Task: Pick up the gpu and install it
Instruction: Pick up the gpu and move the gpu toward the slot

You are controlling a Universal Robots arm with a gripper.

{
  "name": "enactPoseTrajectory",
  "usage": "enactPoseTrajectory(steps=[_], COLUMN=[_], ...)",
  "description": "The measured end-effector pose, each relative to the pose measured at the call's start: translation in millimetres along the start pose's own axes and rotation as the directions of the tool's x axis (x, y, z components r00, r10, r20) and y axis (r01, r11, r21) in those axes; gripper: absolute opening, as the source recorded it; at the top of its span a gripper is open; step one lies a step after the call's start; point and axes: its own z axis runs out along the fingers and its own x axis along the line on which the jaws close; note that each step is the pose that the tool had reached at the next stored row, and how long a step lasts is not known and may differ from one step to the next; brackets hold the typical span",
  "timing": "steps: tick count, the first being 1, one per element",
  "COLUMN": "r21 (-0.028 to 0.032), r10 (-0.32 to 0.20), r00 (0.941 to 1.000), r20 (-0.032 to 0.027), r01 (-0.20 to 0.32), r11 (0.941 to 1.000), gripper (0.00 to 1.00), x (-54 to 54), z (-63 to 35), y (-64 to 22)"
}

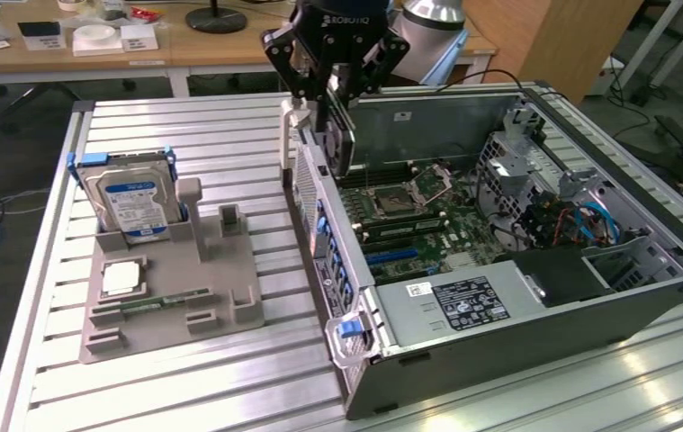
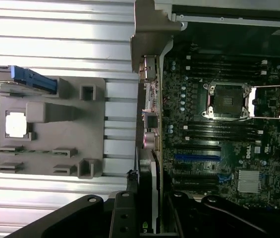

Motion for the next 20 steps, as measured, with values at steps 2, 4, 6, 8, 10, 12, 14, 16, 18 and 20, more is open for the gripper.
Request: enactPoseTrajectory(steps=[2, 4, 6, 8, 10, 12, 14, 16, 18, 20], r21=[0.0000, -0.0001, -0.0001, -0.0001, -0.0001, -0.0001, -0.0002, -0.0001, -0.0002, -0.0002], r10=[0.000, 0.000, 0.000, 0.000, 0.000, 0.000, 0.000, 0.000, 0.000, 0.000], r00=[1.0000, 1.0000, 1.0000, 1.0000, 1.0000, 1.0000, 1.0000, 1.0000, 1.0000, 1.0000], r20=[0.0000, 0.0001, 0.0000, 0.0001, 0.0001, 0.0001, 0.0001, 0.0001, 0.0001, 0.0001], r01=[0.000, 0.000, 0.000, 0.000, 0.000, 0.000, 0.000, 0.000, 0.000, 0.000], r11=[1.0000, 1.0000, 1.0000, 1.0000, 1.0000, 1.0000, 1.0000, 1.0000, 1.0000, 1.0000], gripper=[0.28, 0.28, 0.28, 0.28, 0.28, 0.28, 0.28, 0.28, 0.28, 0.28], x=[-1.1, -2.9, -5.6, -8.4, -11.0, -12.7, -14.6, -16.4, -17.7, -19.9], z=[0.0, 0.0, 0.0, -0.1, -0.1, -0.1, -0.1, -0.1, -0.1, -0.1], y=[0.0, 0.0, -0.1, -0.2, -0.3, -0.3, -0.4, -0.4, -0.5, -0.5])
